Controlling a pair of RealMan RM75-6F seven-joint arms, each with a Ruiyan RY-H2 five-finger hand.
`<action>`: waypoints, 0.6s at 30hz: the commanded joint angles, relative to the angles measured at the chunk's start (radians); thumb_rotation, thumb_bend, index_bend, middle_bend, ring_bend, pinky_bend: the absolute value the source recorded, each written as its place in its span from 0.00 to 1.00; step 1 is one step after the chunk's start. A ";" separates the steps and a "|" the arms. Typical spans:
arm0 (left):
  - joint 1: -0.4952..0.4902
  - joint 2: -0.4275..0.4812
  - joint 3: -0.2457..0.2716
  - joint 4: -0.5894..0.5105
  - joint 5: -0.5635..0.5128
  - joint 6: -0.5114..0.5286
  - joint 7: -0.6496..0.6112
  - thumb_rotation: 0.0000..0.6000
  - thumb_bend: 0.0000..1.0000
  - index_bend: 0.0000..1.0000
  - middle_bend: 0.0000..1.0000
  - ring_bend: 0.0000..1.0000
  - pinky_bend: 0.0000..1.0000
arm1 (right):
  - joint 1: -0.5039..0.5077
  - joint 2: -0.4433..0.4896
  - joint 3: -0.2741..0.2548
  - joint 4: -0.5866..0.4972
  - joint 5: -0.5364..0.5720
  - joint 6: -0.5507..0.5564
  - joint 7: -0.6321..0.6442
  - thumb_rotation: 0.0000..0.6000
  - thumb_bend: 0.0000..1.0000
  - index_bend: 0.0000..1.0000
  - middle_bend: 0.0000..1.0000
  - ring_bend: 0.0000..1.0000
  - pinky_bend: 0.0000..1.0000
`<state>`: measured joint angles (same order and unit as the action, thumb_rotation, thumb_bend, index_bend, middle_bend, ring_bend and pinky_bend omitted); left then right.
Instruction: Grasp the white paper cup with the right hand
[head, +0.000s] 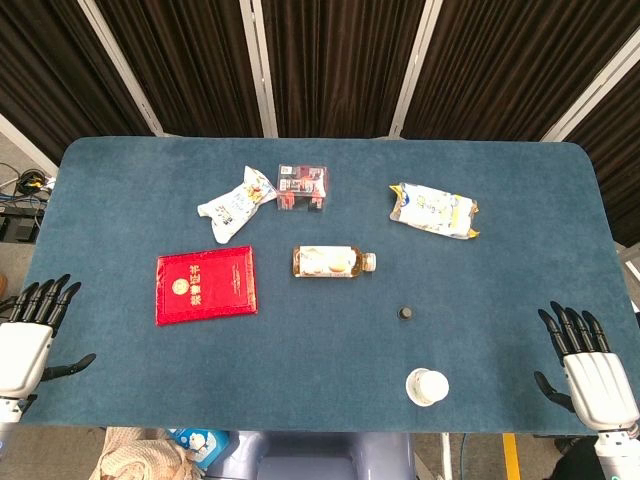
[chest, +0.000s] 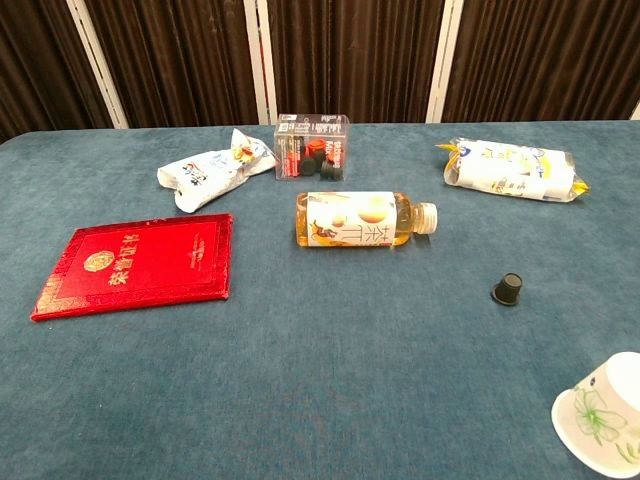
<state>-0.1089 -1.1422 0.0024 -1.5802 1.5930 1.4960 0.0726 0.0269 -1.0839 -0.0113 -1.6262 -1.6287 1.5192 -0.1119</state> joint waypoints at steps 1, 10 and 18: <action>0.000 0.001 0.000 -0.001 -0.001 0.000 -0.001 1.00 0.00 0.00 0.00 0.00 0.00 | 0.001 0.000 0.000 -0.001 0.001 -0.001 0.000 1.00 0.30 0.00 0.00 0.00 0.00; 0.001 0.001 -0.001 0.000 -0.002 0.001 -0.004 1.00 0.00 0.00 0.00 0.00 0.00 | 0.008 0.008 -0.011 -0.004 -0.039 0.003 0.037 1.00 0.30 0.00 0.00 0.00 0.00; -0.002 0.001 -0.002 0.003 -0.004 -0.004 -0.021 1.00 0.00 0.00 0.00 0.00 0.00 | 0.100 0.039 -0.069 0.053 -0.261 -0.020 0.215 1.00 0.29 0.00 0.00 0.00 0.06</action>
<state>-0.1107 -1.1414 0.0005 -1.5775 1.5888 1.4922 0.0519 0.0798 -1.0620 -0.0503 -1.6088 -1.7939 1.5084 0.0168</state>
